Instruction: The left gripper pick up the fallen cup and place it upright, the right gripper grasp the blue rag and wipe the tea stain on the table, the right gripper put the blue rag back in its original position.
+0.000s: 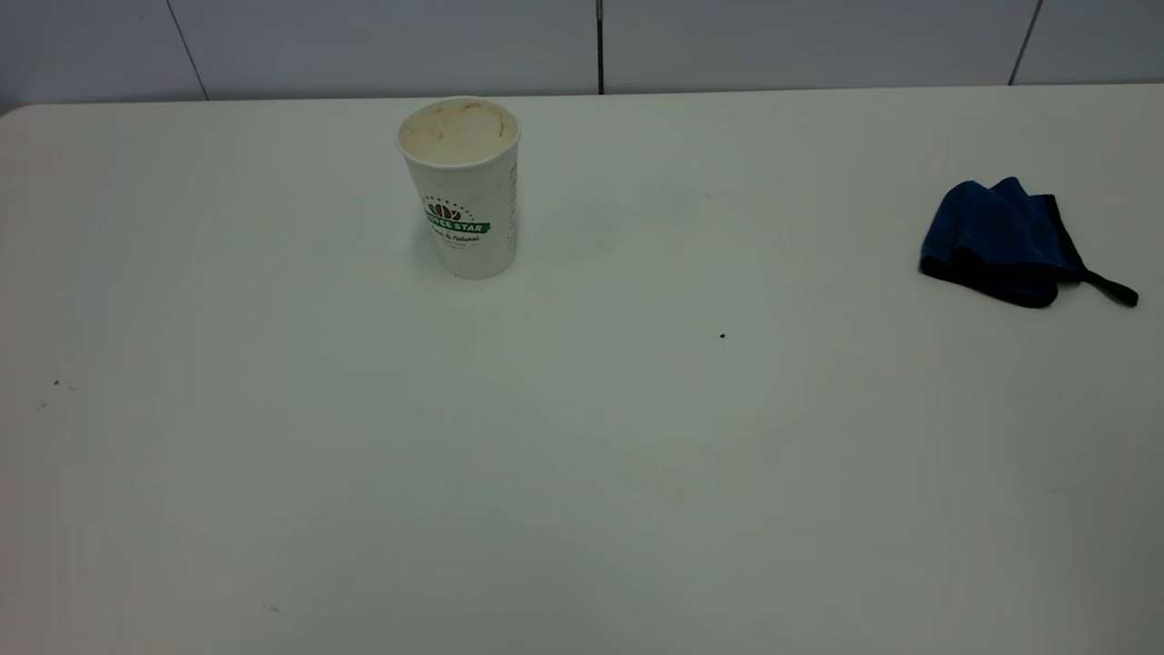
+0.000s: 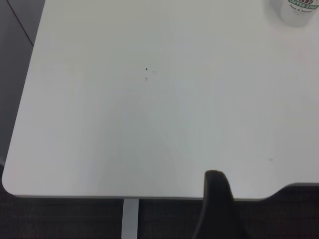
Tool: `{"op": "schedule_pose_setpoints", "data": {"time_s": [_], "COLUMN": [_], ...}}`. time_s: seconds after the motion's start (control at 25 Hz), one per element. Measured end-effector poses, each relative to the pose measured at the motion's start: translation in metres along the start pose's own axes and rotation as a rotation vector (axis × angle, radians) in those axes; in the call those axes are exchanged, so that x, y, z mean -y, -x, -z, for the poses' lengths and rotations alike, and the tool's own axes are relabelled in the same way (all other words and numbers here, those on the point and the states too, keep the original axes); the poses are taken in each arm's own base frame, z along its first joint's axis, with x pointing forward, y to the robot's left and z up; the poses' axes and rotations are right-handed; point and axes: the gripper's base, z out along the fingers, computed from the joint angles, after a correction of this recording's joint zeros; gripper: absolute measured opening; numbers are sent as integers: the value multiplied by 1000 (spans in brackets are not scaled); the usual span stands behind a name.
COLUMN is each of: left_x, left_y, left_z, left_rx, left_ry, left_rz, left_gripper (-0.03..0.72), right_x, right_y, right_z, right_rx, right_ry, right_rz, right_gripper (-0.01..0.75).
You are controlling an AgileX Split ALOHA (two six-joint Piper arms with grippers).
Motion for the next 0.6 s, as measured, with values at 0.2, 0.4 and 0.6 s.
{"op": "schedule_pose_setpoints", "data": {"time_s": [0.2, 0.4, 0.6], "left_x": [0, 0, 0], "left_y": [0, 0, 0], "left_z": [0, 0, 0], "left_rx": [0, 0, 0], "left_ry": [0, 0, 0], "left_rz": [0, 0, 0], "left_gripper": [538, 538, 538], "right_x": [0, 0, 0], "right_y": [-3, -3, -3], "right_z": [4, 4, 4], "right_rx": [37, 37, 37], "right_ry": [1, -1, 0], "right_rz": [-1, -4, -5], "right_gripper": [591, 591, 591]}}
